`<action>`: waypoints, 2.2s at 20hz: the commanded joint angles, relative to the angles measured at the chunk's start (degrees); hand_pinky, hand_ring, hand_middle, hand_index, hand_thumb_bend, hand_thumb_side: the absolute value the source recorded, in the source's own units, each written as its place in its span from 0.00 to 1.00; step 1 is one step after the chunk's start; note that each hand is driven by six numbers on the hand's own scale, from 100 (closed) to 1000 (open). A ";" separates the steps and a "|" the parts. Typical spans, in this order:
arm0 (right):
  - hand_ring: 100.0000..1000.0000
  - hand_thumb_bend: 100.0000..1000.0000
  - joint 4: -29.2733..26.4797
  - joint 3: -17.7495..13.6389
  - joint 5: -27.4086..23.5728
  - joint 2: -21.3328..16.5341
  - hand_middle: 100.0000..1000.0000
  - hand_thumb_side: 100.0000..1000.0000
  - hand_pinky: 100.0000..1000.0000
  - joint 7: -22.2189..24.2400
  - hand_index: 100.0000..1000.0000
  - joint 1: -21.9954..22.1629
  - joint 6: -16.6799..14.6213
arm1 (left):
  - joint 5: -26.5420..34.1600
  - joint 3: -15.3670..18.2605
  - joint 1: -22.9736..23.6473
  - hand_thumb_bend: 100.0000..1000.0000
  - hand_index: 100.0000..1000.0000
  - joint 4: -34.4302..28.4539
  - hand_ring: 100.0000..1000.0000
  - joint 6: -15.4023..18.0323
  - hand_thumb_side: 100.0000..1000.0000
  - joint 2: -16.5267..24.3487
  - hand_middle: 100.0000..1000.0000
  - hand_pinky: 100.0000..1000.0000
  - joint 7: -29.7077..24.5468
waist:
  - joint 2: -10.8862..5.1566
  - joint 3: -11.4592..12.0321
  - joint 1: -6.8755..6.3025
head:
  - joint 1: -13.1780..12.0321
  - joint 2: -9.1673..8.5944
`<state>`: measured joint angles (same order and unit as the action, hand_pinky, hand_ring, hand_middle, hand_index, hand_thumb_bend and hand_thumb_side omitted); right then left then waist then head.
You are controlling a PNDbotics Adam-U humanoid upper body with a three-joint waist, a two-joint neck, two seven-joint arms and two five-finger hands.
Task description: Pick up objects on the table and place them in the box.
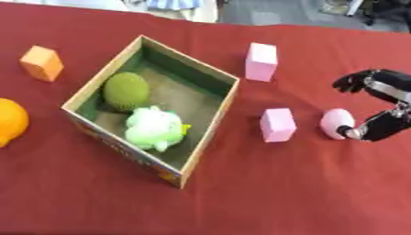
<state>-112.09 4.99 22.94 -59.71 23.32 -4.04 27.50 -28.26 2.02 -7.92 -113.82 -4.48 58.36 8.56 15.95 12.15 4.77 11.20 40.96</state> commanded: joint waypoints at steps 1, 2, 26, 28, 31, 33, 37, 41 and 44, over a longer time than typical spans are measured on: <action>0.85 0.34 1.74 -0.43 0.64 -1.23 0.79 0.00 0.88 0.01 0.90 -0.66 0.65 | -0.14 0.57 -0.27 0.52 0.88 -0.77 0.74 0.03 0.80 1.15 0.72 0.84 -0.13 | 0.03 0.06 0.16 | 0.20 -0.74; 0.85 0.34 2.41 -0.24 0.61 -1.21 0.79 0.00 0.88 0.14 0.90 -0.77 0.63 | -0.13 0.54 -0.30 0.52 0.88 -0.77 0.74 0.05 0.80 1.14 0.72 0.84 -0.14 | 0.07 0.08 0.14 | 0.22 -0.79; 0.82 0.33 14.21 4.33 -0.54 1.14 0.66 0.00 0.85 1.58 0.77 -4.55 -1.97 | -0.24 0.37 -0.54 0.51 0.87 -0.77 0.74 -0.11 0.82 0.36 0.72 0.83 0.11 | 0.75 1.05 0.00 | 0.53 -1.14; 0.80 0.32 14.30 4.19 -0.47 1.35 0.63 0.00 0.84 0.94 0.74 -4.59 -2.02 | -0.28 0.44 -0.49 0.51 0.87 -0.77 0.73 -0.15 0.82 0.32 0.72 0.83 0.25 | 0.76 1.05 0.03 | 0.43 -1.04; 0.74 0.27 13.76 3.91 0.10 1.39 0.55 0.00 0.81 -0.88 0.66 -4.50 -1.61 | -0.27 0.39 -0.44 0.51 0.87 -0.77 0.73 -0.19 0.83 0.27 0.72 0.83 0.34 | 0.70 0.92 0.13 | 0.37 -1.03; 0.70 0.22 13.39 3.84 0.85 1.46 0.51 0.00 0.79 -2.37 0.62 -4.43 -1.32 | -0.27 0.32 -0.45 0.51 0.87 -0.77 0.73 -0.18 0.83 0.23 0.72 0.83 0.30 | 0.66 0.88 0.18 | 0.41 -1.08; 0.62 0.06 11.31 3.26 1.51 1.68 0.45 0.00 0.77 -5.87 0.55 -4.02 -1.03 | -0.30 0.54 -0.20 0.51 0.87 -0.77 0.73 -0.24 0.83 0.18 0.72 0.83 0.60 | 0.68 0.90 0.17 | 0.34 -1.19; 0.56 0.00 6.39 1.40 2.82 1.64 0.40 0.00 0.74 -8.68 0.50 -3.26 -0.51 | -0.48 0.80 0.19 0.51 0.87 -0.77 0.73 -0.37 0.83 0.11 0.71 0.82 0.94 | 0.74 0.70 0.24 | 0.30 -1.37; 0.54 0.00 1.00 -0.47 5.76 1.46 0.36 0.00 0.74 -10.62 0.47 -3.02 0.60 | -0.56 0.85 0.38 0.51 0.87 -0.77 0.73 -0.45 0.83 0.07 0.71 0.82 1.13 | 0.73 0.49 0.36 | 0.17 -1.28</action>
<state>-108.29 6.21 27.34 -56.58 13.66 -6.78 27.75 -28.35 2.01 -7.42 -113.82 -4.87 57.33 9.36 16.65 12.67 4.77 11.51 40.21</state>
